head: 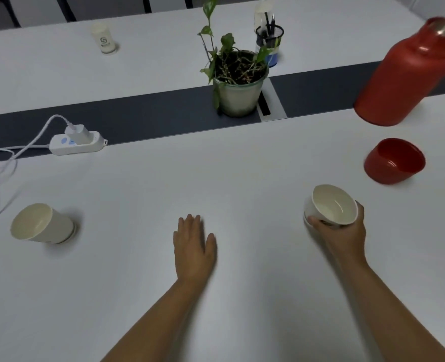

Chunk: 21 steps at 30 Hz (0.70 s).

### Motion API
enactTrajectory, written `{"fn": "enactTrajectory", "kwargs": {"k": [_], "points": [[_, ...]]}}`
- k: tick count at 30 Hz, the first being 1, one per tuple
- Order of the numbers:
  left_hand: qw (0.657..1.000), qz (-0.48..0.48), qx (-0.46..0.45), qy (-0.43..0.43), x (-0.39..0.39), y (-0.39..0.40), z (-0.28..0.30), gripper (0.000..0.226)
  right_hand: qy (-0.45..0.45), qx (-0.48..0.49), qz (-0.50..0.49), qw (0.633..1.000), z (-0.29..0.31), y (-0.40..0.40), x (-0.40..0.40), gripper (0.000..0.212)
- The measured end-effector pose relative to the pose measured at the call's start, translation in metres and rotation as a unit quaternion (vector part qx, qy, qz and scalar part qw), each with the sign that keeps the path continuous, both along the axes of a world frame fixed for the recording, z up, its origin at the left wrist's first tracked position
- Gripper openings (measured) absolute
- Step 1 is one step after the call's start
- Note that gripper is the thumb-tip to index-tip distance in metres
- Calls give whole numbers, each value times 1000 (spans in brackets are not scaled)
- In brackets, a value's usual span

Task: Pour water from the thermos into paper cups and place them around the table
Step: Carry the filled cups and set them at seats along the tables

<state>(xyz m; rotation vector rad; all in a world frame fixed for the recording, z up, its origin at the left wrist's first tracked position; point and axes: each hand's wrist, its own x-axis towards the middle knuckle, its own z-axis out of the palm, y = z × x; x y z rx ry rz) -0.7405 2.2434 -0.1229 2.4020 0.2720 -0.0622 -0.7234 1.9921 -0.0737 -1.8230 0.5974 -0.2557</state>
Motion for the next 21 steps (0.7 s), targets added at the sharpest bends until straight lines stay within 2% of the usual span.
{"fn": "enactTrajectory", "kwargs": {"k": [4,6,9,14,21], "points": [[985,-50,160,38,8,-14,-10,93,-3,2,-8,1000,-13,-27,33,75],[978,-52,192,61,9,-17,-12,100,-3,5,-11,1000,-17,-35,47,77],[974,-53,205,81,9,-18,-9,119,-2,11,-6,1000,-22,-40,60,78],[972,-44,210,93,12,-21,-8,127,-8,9,6,1000,-29,-40,70,76],[975,-39,200,86,12,-21,-9,127,-11,2,1,1000,-33,-43,73,75]]}}
